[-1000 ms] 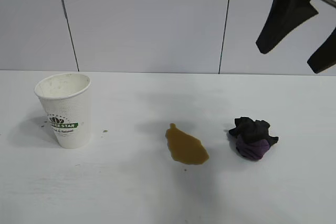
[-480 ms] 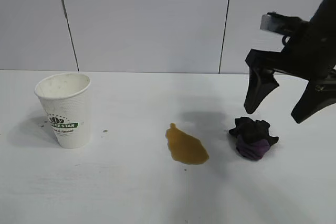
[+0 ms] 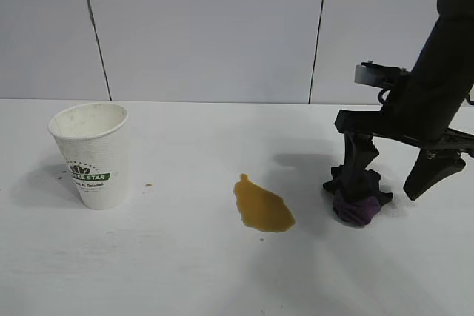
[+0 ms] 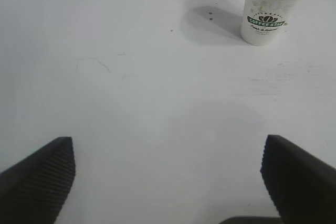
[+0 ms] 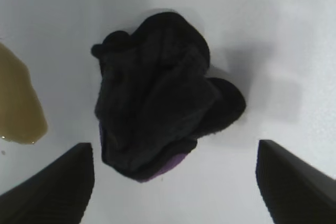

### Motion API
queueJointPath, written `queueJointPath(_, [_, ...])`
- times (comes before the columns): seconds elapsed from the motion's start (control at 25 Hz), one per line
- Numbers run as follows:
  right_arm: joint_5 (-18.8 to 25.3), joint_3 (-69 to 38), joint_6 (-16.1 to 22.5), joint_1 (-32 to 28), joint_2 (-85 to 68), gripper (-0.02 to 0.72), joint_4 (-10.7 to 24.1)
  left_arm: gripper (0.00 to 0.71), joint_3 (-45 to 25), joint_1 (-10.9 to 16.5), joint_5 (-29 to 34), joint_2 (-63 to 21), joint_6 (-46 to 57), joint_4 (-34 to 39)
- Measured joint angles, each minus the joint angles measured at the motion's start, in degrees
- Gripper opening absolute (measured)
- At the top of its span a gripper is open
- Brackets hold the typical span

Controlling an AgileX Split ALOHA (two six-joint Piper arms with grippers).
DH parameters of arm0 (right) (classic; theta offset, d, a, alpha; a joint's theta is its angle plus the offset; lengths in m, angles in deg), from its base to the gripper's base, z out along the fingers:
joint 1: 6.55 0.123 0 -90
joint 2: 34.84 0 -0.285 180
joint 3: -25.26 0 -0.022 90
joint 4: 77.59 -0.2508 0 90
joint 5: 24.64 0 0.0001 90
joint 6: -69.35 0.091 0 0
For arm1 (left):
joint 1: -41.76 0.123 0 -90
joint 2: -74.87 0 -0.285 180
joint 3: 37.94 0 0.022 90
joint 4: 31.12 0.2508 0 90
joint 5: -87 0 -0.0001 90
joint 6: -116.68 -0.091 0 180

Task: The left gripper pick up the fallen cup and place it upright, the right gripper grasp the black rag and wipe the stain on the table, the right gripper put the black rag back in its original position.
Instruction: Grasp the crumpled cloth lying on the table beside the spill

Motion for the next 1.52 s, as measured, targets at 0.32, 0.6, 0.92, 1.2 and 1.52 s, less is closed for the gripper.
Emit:
queueJointPath(0.32, [-2.02, 0.0, 2.48, 0.0, 0.0, 0.568, 2.06, 0.694, 0.0, 0.0, 0.0, 0.0, 0.0, 0.0])
queueJointPath(0.6, [-2.13, 1.36, 4.55, 0.31, 0.0, 0.568, 3.3, 0.694, 0.0, 0.0, 0.0, 0.0, 0.0, 0.0])
queueJointPath(0.92, [-4.0, 1.36, 5.68, 4.85, 2.71, 0.564, 3.3, 0.694, 0.0, 0.0, 0.0, 0.0, 0.0, 0.0])
queueJointPath(1.2, [-4.29, 1.5, 7.13, 5.32, 2.91, 0.186, 5.67, 0.694, 0.0, 0.0, 0.0, 0.0, 0.0, 0.0])
queueJointPath(1.52, [-1.87, 1.71, 8.62, 5.32, 2.19, 0.097, 6.06, 0.694, 0.0, 0.0, 0.0, 0.0, 0.0, 0.0])
